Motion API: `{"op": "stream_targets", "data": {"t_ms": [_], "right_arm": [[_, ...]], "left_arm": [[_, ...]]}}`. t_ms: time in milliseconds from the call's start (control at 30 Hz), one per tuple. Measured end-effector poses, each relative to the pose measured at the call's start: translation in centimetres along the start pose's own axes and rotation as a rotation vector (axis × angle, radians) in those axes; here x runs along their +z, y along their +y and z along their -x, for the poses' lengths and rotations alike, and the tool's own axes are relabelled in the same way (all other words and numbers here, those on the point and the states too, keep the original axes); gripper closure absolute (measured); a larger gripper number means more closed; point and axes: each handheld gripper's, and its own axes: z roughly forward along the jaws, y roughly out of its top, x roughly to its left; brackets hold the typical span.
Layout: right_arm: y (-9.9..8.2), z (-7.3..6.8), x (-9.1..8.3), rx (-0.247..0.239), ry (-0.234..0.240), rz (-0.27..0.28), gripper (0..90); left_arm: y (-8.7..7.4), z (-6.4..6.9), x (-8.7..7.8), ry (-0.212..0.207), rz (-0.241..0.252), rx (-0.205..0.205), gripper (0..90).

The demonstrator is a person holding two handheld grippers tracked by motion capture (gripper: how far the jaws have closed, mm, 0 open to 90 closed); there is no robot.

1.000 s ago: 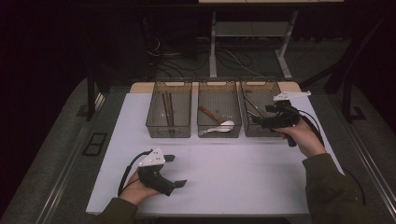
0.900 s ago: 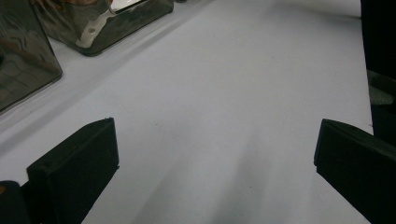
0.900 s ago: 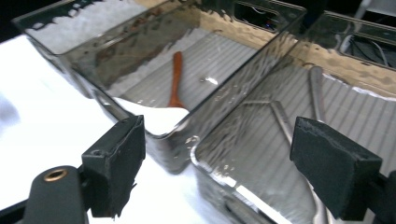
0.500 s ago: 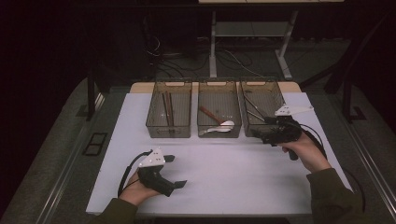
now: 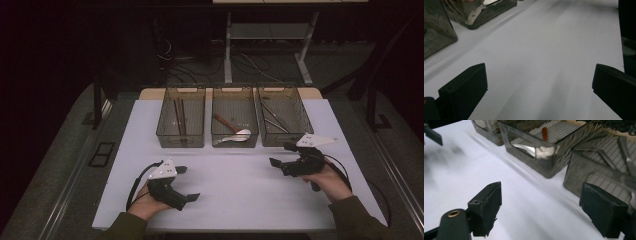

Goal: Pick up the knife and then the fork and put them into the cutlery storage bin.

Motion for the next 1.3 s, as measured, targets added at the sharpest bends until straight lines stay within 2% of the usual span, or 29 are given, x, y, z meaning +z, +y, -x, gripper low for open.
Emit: {"op": "stream_targets", "data": {"t_ms": [233,633,933,1133,1300], "right_arm": [[-2.0,-0.9,-0.4,-0.004,-0.009,-0.012,18.4],[-4.7,-2.2,-1.8,-0.034,0.003,-0.035,18.4],[-6.1,-2.1,-2.2,-0.037,-0.015,-0.073,18.4],[-6.2,-1.7,-2.9,-0.008,-0.022,-0.049,18.4],[-6.2,-1.7,-2.9,-0.007,-0.019,-0.041,18.4]], "left_arm": [[0.0,0.1,-0.1,0.000,0.002,0.003,0.0],[0.0,0.1,0.0,-0.003,-0.003,0.003,0.0],[0.0,0.2,-0.1,-0.003,0.000,0.001,0.0],[0.0,0.1,-0.1,-0.003,-0.006,0.005,0.0],[0.0,0.0,-0.1,-0.001,-0.005,0.002,0.0]]}}
